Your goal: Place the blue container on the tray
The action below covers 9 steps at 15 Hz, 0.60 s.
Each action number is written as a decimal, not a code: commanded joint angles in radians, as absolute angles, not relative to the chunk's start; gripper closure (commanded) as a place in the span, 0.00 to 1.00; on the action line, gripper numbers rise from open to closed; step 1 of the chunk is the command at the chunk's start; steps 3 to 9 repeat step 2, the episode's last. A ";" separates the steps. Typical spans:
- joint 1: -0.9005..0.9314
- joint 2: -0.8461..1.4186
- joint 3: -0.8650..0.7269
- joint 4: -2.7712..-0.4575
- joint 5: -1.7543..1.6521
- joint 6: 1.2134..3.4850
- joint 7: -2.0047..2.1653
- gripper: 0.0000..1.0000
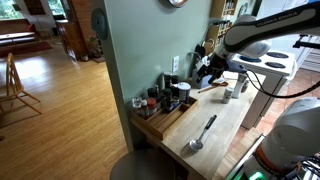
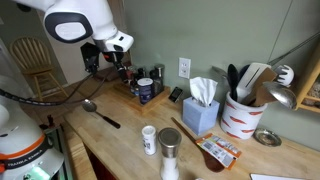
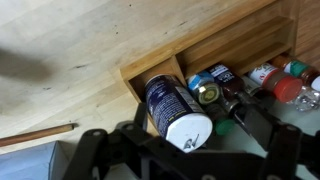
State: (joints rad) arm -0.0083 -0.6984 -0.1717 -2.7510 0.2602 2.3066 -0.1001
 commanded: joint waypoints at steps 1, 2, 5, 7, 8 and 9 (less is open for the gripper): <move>-0.006 -0.702 -0.186 -2.750 0.271 2.302 -0.131 0.00; -0.001 -0.703 -0.196 -2.750 0.275 2.300 -0.146 0.00; -0.001 -0.703 -0.196 -2.750 0.275 2.300 -0.146 0.00; -0.001 -0.703 -0.196 -2.750 0.275 2.300 -0.146 0.00; -0.001 -0.703 -0.196 -2.750 0.275 2.300 -0.146 0.00; -0.001 -0.703 -0.196 -2.750 0.275 2.300 -0.146 0.00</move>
